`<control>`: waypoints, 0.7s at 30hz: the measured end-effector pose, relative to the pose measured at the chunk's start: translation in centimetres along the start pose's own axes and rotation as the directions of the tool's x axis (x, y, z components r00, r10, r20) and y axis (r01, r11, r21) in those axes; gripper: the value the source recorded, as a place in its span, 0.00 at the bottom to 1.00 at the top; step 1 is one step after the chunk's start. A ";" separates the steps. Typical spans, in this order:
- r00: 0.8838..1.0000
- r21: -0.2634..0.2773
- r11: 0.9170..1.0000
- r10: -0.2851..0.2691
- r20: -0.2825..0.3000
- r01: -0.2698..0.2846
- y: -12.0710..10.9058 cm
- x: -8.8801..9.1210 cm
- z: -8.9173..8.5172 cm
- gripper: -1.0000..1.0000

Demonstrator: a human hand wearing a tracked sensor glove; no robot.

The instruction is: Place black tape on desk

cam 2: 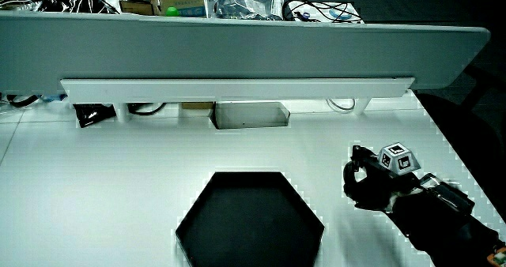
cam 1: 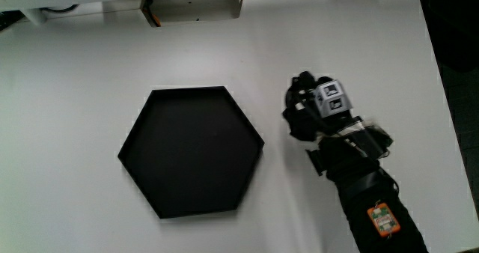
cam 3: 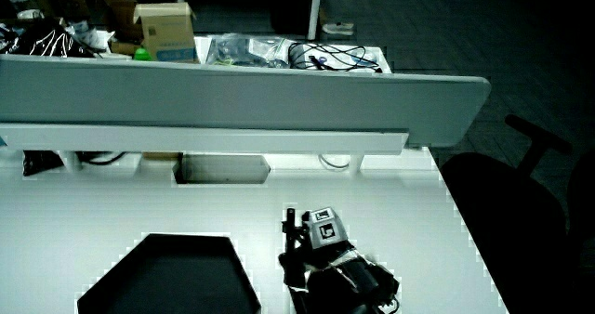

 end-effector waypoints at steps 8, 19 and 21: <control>0.998 -0.126 0.990 -0.065 -0.015 0.062 1.8 1.5 -2.9 0.50; 0.992 -0.187 0.974 -0.121 0.044 0.127 1.4 2.8 -4.9 0.50; 0.991 -0.105 0.986 -0.124 0.041 0.127 0.9 2.8 -3.8 0.50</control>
